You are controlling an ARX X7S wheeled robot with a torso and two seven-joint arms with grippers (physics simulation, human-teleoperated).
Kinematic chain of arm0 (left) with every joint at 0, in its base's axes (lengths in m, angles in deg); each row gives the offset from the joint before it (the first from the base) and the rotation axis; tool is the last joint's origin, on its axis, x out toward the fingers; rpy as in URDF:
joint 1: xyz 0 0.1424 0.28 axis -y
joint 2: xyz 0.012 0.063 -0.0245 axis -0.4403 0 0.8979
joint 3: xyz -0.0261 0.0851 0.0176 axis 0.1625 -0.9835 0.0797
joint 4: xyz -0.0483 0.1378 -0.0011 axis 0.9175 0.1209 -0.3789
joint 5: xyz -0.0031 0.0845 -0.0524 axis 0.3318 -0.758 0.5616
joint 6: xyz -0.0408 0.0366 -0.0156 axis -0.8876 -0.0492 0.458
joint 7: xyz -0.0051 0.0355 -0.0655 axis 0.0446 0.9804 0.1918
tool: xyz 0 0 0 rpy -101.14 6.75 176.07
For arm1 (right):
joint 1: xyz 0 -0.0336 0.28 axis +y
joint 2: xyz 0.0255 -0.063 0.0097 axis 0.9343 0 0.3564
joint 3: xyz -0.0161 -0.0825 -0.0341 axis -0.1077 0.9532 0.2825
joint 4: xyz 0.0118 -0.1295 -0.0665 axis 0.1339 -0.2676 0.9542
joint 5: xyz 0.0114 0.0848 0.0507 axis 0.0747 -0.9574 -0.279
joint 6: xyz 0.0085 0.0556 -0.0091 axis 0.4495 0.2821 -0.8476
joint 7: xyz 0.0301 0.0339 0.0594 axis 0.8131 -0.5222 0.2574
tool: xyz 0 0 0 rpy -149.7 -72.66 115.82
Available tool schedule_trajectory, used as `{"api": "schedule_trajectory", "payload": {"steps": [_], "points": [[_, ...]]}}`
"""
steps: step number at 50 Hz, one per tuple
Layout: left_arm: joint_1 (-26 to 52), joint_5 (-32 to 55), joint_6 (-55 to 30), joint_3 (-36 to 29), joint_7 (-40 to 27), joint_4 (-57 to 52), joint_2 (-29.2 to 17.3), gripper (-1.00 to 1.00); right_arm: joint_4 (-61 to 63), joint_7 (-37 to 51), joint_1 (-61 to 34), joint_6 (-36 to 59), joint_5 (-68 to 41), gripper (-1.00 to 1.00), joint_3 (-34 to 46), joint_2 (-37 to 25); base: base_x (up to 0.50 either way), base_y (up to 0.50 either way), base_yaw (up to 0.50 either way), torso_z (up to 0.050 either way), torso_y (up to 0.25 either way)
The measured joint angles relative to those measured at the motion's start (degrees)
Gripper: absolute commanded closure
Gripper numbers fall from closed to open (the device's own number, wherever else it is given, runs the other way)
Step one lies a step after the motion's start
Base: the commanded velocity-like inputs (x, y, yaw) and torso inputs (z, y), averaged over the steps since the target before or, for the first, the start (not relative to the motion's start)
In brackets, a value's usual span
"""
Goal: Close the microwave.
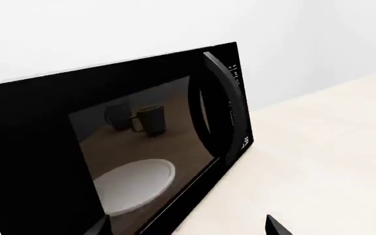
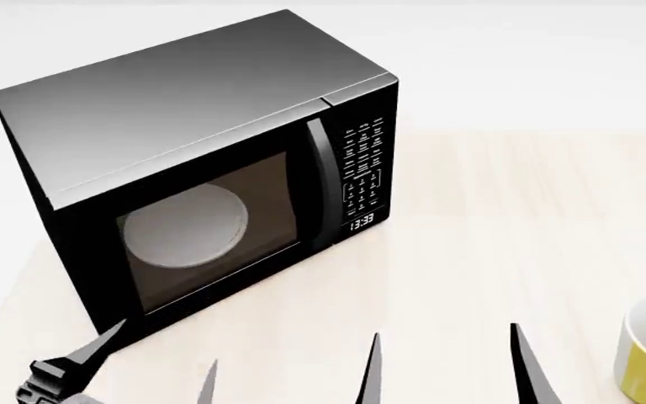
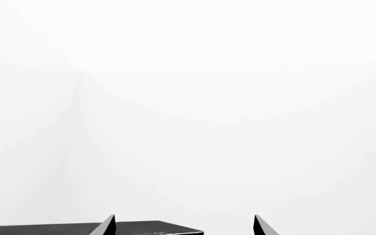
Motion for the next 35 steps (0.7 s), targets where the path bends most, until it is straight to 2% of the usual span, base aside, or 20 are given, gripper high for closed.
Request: {"api": "schedule_trajectory", "payload": {"steps": [8,19,28,35], "points": [[-8.2,1.5,-5.1,1.9,-2.1,-13.7,-3.4,-1.0,-0.4,0.1,0.0,0.0,0.1,-1.0,0.3,0.1,0.0,0.0,0.0,0.0,0.0],[-12.8,4.3,-9.3,7.4,-5.3,-25.7,-7.7,-1.0,-0.9,0.2,0.1,0.3,0.6,-1.0,0.7,0.2,0.0,0.0,0.0,0.0,0.0],[-16.3,6.1,-10.3,12.0,-7.0,-31.1,-11.4,-1.0,-1.1,0.6,0.1,1.2,0.6,-1.0,0.7,0.2,0.0,0.0,0.0,0.0,0.0],[-18.9,8.3,-10.7,17.6,-10.8,-32.0,-12.1,-1.0,-1.2,1.5,-0.1,3.1,0.1,-1.0,-0.1,0.1,0.0,0.0,0.0,0.0,0.0]]}}
